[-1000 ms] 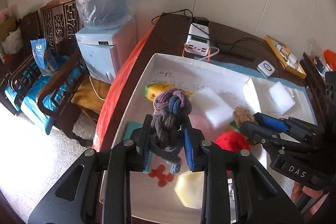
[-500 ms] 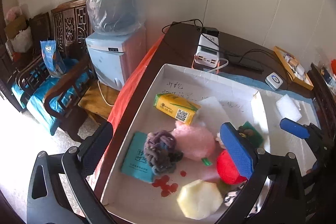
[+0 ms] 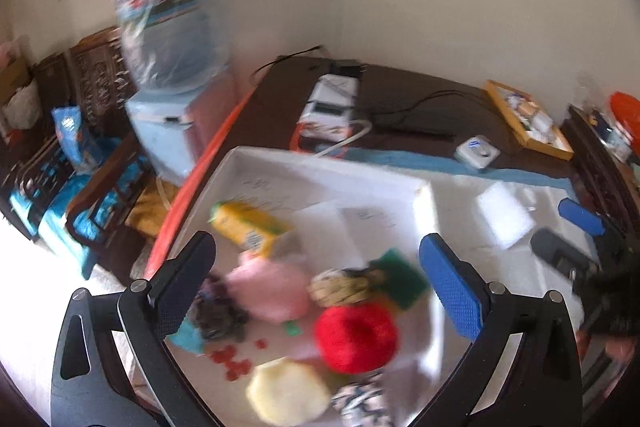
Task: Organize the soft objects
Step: 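Move both open tools back over the last items on the pad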
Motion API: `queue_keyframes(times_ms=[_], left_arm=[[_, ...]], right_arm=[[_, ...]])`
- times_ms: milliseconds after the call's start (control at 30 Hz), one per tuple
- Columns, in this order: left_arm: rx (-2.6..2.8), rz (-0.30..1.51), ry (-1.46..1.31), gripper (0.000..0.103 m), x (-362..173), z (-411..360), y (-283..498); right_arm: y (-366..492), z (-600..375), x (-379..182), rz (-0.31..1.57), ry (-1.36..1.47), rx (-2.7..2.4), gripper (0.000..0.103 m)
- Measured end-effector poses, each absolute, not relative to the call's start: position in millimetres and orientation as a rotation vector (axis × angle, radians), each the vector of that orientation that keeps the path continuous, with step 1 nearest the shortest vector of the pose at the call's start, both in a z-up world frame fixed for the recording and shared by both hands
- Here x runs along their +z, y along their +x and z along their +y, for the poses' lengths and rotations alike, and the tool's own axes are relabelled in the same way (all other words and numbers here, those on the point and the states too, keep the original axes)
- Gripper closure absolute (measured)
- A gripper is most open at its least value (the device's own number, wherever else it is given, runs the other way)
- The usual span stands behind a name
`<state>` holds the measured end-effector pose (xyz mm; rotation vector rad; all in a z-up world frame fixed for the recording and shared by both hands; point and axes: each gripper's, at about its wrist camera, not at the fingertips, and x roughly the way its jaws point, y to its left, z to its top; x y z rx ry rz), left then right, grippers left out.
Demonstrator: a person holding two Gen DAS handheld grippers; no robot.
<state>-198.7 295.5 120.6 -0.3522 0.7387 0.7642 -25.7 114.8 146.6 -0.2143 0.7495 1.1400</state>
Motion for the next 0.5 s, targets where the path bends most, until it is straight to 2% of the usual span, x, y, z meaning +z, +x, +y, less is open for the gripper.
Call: queue_keyframes(times_ms=[267, 500], left_arm=[[0.585, 0.731, -0.348, 0.000, 136, 264, -137], [0.395, 0.824, -0.326, 0.000, 109, 228, -68]], right_arm=[[79, 34, 131, 0.766, -0.169, 0.848, 0.000], [117, 22, 90, 0.878, -0.243, 0.783, 0.000]])
